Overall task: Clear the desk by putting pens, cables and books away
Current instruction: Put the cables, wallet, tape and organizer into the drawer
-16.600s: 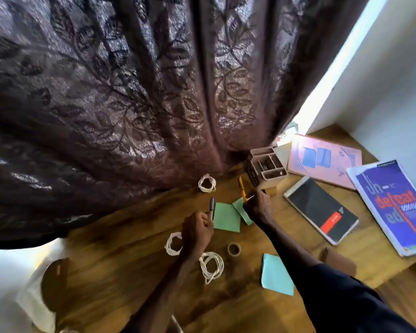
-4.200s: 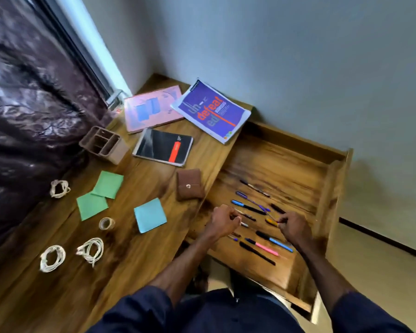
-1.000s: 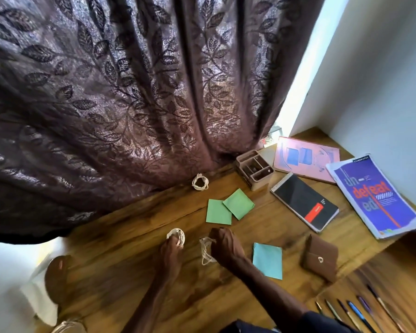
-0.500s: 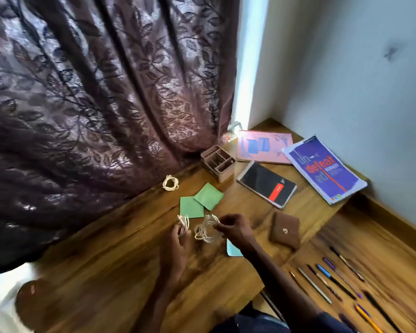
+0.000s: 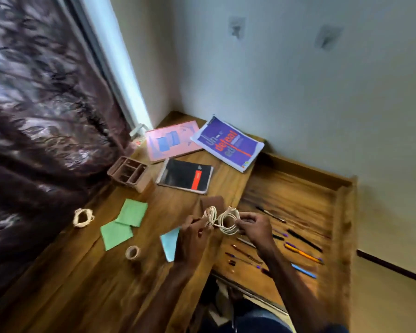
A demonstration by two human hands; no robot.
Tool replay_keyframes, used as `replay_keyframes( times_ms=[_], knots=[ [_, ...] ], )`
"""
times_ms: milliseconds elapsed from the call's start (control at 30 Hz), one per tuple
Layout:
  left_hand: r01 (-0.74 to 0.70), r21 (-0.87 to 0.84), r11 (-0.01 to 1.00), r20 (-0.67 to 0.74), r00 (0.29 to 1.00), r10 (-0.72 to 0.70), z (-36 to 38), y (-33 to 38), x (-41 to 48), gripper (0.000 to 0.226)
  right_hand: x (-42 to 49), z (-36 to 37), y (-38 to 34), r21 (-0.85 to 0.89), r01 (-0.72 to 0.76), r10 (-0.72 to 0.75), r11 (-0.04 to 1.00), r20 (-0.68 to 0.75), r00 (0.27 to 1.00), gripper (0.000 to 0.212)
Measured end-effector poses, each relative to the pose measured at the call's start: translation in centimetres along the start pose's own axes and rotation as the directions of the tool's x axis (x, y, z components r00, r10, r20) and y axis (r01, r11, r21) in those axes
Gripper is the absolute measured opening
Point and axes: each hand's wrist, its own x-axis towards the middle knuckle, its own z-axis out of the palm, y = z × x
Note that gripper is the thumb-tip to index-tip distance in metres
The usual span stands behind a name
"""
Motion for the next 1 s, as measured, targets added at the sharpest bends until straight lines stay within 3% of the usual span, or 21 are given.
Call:
replay_keyframes(
  times_ms=[267,533,700,1000],
  knots=[
    [-0.207,0.108,0.972,0.249,0.952,0.176,10.0,4.2,4.3,0.014,3.6,-9.5,2.7,0.057,-0.089,0.101,0.994,-0.264,0.959,0.019],
    [-0.222,0.389,0.894,0.530,0.848,-0.019,19.0,6.9,11.1,0.023,12.4,-15.3,3.7,0.067,-0.191,0.202,0.979,-0.331,0.922,0.028],
    [-0.242,0.517,0.821,0.558,0.823,-0.109,24.0,6.6,16.2,0.022,18.7,-17.3,3.7,0.012,-0.214,0.205,0.977,-0.342,0.917,0.026],
    [-0.363,0.580,0.729,0.622,0.776,-0.109,28.9,3.9,20.4,0.028,25.2,-18.0,4.3,-0.067,-0.214,0.188,0.974,-0.280,0.942,0.027]
  ],
)
